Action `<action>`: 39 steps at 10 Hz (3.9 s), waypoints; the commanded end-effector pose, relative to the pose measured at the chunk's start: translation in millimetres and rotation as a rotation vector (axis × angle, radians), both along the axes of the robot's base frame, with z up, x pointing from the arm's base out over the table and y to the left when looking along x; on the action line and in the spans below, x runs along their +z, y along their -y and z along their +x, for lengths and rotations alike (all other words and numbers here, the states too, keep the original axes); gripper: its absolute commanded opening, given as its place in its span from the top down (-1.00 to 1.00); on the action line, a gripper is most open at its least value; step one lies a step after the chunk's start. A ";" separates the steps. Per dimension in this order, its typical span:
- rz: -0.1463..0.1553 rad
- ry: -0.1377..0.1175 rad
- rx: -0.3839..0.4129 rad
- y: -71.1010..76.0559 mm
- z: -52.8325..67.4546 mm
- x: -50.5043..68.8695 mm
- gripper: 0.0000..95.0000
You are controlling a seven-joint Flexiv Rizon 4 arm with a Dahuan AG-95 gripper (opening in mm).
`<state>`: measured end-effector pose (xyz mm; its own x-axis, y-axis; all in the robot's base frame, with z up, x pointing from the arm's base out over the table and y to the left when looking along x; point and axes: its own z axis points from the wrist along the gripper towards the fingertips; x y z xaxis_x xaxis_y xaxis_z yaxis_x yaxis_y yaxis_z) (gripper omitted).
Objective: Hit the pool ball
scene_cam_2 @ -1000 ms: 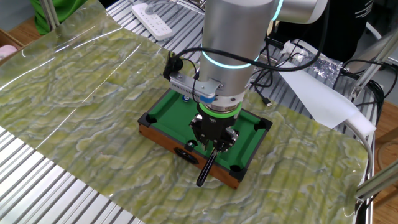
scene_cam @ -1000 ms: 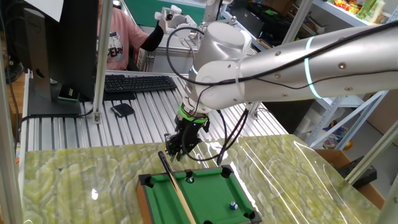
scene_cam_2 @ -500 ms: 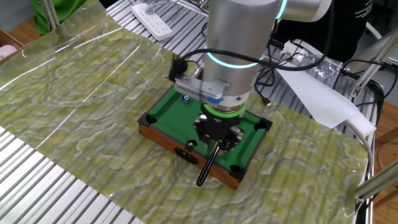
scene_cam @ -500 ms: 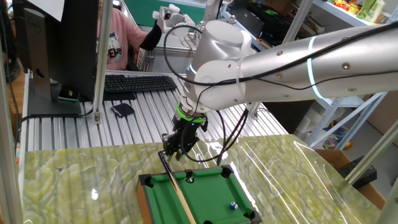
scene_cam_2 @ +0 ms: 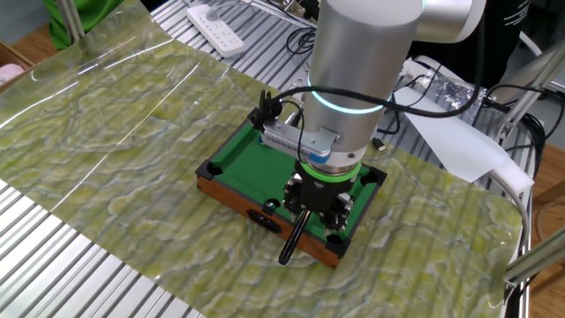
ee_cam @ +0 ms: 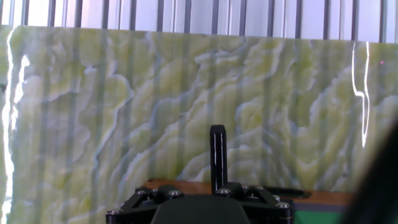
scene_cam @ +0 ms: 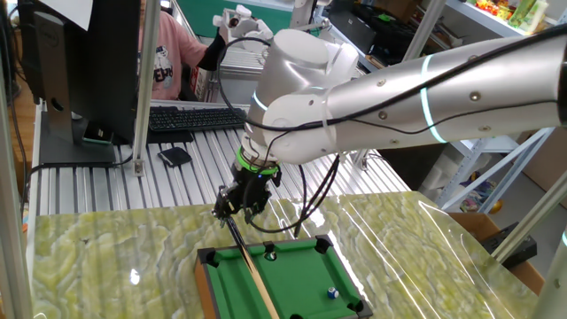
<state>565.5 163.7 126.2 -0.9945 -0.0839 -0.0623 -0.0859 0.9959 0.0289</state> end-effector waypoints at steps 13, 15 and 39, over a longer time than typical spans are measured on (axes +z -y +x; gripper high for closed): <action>-0.050 -0.011 -0.014 14.0 17.8 -16.4 0.20; -0.053 -0.010 -0.011 15.1 18.7 -18.5 0.20; -0.071 -0.005 0.015 15.3 22.4 -41.7 1.00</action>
